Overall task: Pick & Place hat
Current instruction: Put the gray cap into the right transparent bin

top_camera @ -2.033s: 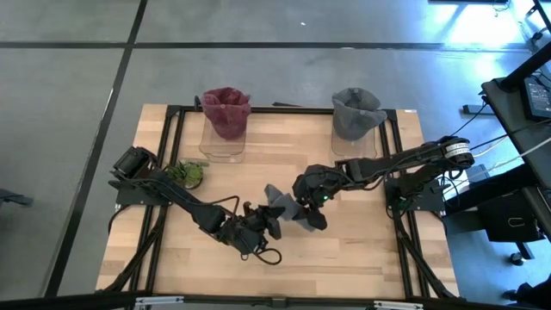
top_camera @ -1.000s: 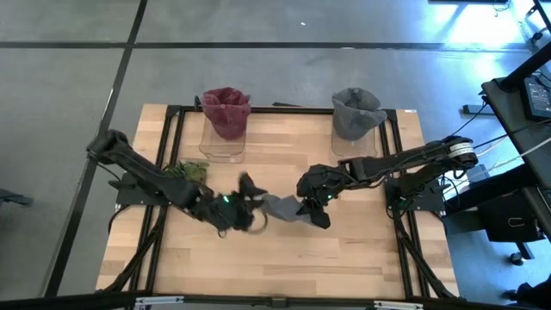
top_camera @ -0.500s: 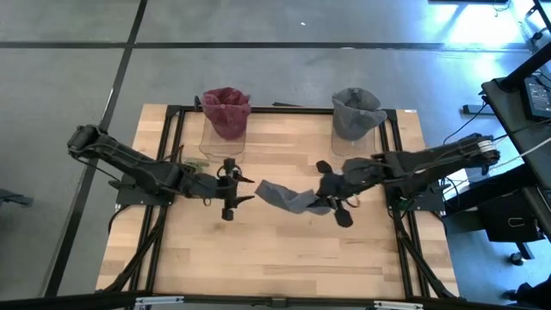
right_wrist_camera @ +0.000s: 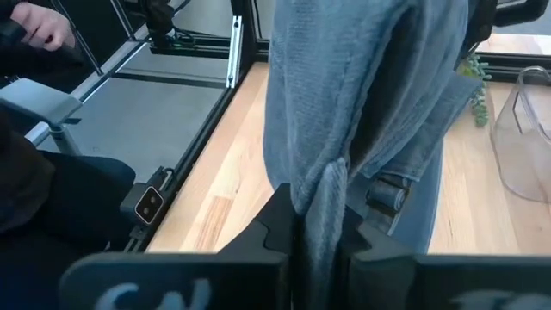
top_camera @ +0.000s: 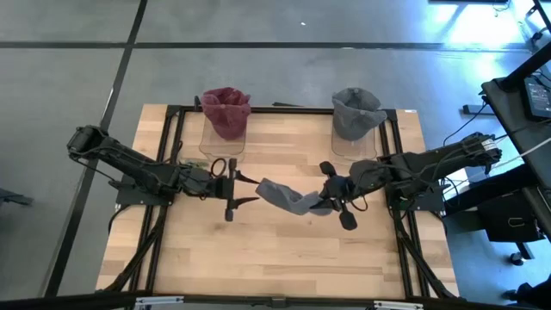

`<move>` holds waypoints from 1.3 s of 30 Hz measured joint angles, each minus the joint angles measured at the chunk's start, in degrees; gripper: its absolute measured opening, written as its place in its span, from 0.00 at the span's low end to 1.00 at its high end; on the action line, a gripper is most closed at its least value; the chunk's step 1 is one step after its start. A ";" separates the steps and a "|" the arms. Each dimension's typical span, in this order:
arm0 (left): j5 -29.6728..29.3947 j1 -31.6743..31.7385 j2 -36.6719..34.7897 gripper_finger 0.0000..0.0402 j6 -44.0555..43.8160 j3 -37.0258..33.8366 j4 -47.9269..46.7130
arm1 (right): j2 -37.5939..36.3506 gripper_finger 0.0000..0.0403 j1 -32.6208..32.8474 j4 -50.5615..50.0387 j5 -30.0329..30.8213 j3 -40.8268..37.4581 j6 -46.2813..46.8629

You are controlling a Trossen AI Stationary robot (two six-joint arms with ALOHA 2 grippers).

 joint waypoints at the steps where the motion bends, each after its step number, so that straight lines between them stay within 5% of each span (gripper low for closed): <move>1: -0.50 0.00 0.00 0.51 0.00 0.00 0.00 | 0.00 0.05 0.00 0.05 0.02 0.00 0.18; 7: -7.40 -0.13 0.02 0.51 1.49 0.00 -0.42 | 0.02 0.06 0.17 0.17 0.13 0.00 4.24; 20: -6.59 -1.84 0.02 0.51 2.21 0.00 3.12 | 0.04 0.06 -0.69 0.38 3.30 0.00 4.49; 27: 1.84 -0.43 0.02 0.50 4.45 0.00 5.63 | 0.05 0.06 -0.73 2.77 3.53 0.00 2.87; 39: 6.64 0.70 0.02 0.45 3.88 0.00 9.50 | 5.23 0.06 -0.72 5.98 2.85 0.00 -0.36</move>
